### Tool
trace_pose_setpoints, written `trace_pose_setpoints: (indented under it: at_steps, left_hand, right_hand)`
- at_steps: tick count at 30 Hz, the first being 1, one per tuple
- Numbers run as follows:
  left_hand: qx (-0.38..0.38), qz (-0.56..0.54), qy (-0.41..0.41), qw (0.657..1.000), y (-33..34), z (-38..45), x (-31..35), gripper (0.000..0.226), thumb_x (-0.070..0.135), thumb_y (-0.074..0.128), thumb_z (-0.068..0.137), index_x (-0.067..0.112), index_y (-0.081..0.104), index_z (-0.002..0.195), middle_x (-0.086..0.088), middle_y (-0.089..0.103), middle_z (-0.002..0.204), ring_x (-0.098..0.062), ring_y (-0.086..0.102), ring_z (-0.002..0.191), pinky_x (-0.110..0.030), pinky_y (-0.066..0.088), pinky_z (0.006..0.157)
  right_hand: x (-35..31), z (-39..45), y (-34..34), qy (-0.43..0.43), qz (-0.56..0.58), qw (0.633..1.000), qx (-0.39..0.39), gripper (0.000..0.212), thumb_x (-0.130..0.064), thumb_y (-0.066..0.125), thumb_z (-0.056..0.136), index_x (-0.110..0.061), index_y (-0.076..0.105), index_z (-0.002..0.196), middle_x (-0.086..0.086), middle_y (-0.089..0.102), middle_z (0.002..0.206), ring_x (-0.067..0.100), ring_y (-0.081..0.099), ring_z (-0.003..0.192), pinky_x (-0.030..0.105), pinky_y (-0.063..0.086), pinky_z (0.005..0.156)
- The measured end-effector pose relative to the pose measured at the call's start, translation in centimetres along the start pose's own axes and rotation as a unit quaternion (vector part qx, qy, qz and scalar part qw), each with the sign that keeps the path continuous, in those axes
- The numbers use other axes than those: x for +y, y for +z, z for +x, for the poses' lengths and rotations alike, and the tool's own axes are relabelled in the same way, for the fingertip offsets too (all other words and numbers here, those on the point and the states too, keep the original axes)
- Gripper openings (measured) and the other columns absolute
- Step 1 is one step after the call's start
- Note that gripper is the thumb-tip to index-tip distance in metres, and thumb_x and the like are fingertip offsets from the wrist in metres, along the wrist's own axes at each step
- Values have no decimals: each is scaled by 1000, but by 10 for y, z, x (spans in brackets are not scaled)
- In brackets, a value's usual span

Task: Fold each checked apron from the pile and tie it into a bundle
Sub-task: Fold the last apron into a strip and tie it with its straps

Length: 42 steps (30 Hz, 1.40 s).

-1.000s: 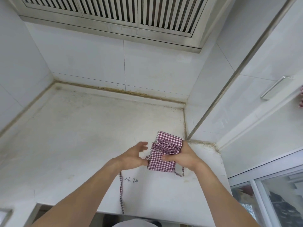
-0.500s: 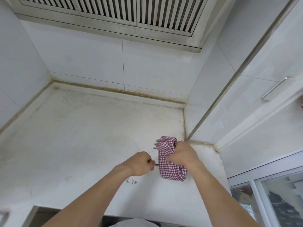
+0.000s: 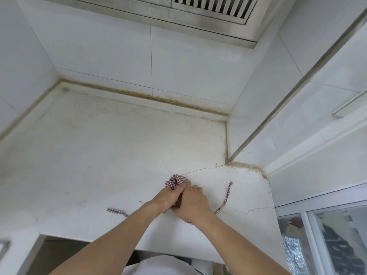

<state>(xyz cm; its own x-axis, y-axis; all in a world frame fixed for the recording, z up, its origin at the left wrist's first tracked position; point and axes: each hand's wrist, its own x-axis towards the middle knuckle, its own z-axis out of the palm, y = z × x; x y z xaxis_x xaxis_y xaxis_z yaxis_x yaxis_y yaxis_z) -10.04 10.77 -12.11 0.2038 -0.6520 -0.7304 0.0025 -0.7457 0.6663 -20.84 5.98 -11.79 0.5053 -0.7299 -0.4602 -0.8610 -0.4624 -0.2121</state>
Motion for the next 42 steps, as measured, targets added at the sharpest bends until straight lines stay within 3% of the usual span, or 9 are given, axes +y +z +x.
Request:
trace_pose_setpoints:
  at_steps: [4, 8, 13, 17, 20, 26, 30, 37, 42]
  left_hand:
    - [19, 40, 35, 998, -16, 8, -16, 45, 61, 53, 93, 17, 64, 91, 1, 66, 75, -13, 59, 64, -20, 43, 48]
    - [25, 110, 30, 993, -29, 19, -24, 45, 59, 58, 92, 14, 64, 87, -3, 69, 81, -16, 67, 73, -27, 55, 62]
    - [82, 278, -1, 957, -39, 26, -29, 49, 55, 56, 94, 15, 50, 66, 3, 58, 61, -13, 60, 59, -21, 40, 52]
    - [110, 404, -37, 907, -39, 19, -22, 44, 59, 47, 97, 20, 50, 76, 5, 57, 75, -16, 59, 74, -27, 44, 65]
    - [94, 474, -22, 875, -48, 12, -14, 28, 40, 51, 99, 14, 62, 100, 1, 65, 95, -20, 63, 92, -28, 44, 71]
    - [32, 339, 186, 922, -46, 2, -2, 40, 25, 57, 96, 18, 46, 59, -9, 62, 75, -20, 55, 70, -29, 40, 61]
    - [0, 204, 161, 966, -26, 11, -10, 41, 30, 54, 101, 24, 49, 61, 10, 54, 61, 0, 46, 54, -21, 38, 59]
    - [-50, 302, 154, 940, -7, 13, 2, 30, 37, 40, 105, 20, 63, 98, -2, 68, 103, -19, 63, 95, -36, 50, 86]
    - [-21, 442, 165, 882, 4, 15, 5, 36, 36, 35, 105, 13, 61, 97, -6, 65, 104, -23, 56, 92, -31, 37, 79]
  right_hand:
    - [4, -6, 0, -62, 127, 990, 28, 41, -41, 65, 84, -12, 60, 113, 10, 63, 109, 27, 55, 108, 30, 44, 87]
    - [8, -2, -4, -40, 215, 975, 40, 34, -41, 79, 75, -14, 71, 93, 2, 69, 85, 16, 63, 82, 25, 49, 71]
    - [3, 3, 1, -58, 248, 967, -8, 34, -25, 80, 79, -16, 67, 109, -13, 60, 79, 2, 58, 73, 8, 44, 68]
    - [-4, 8, 14, -93, 217, 972, -15, 43, -27, 79, 78, -23, 58, 115, -12, 53, 73, 6, 51, 67, 24, 46, 67]
    - [-8, 12, 18, -109, 187, 976, -19, 48, -30, 77, 80, -27, 55, 123, -16, 50, 73, 10, 52, 74, 29, 48, 72]
    - [-5, 23, 17, -88, 212, 972, -56, 51, -29, 79, 75, -24, 57, 120, -8, 68, 97, 16, 65, 91, 33, 54, 80]
    - [6, 21, 13, -77, 272, 955, -92, 36, -22, 76, 81, -21, 64, 114, -8, 70, 104, 9, 66, 95, 25, 54, 85]
    - [24, 20, -30, -53, 255, 928, -268, 31, -5, 65, 75, -24, 57, 98, -4, 59, 82, 10, 55, 74, 24, 44, 65]
    - [47, 17, -83, -9, 187, 937, -293, 31, -12, 66, 85, -17, 62, 115, 1, 65, 79, 18, 59, 66, 30, 52, 68]
